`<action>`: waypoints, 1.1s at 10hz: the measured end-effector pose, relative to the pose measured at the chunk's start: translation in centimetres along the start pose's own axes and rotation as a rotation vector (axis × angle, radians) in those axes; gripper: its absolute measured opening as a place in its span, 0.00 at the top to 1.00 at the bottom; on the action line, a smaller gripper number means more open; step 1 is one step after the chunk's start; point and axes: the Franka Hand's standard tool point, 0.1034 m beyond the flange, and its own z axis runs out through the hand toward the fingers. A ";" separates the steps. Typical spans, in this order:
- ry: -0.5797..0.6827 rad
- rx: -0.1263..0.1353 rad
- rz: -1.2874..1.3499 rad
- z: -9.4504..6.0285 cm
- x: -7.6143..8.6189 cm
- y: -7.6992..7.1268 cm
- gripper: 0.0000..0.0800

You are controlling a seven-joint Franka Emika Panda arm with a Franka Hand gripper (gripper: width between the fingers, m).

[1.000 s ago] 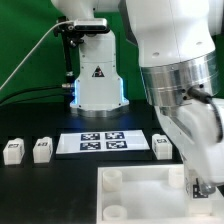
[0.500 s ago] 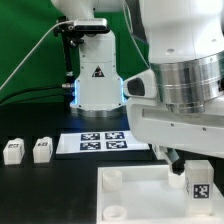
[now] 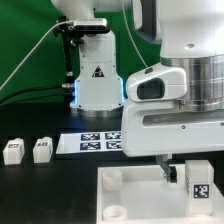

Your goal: Assemble one leg

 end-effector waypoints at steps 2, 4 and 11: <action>0.001 0.004 0.062 0.1 0.0 -0.1 0.35; 0.000 0.006 0.210 0.1 0.0 0.0 0.53; -0.018 0.089 1.284 0.4 0.1 0.8 0.63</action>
Offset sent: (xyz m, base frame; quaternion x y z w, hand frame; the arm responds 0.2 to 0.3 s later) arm 0.0000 0.0000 0.0000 0.0000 0.0000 0.1790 0.9838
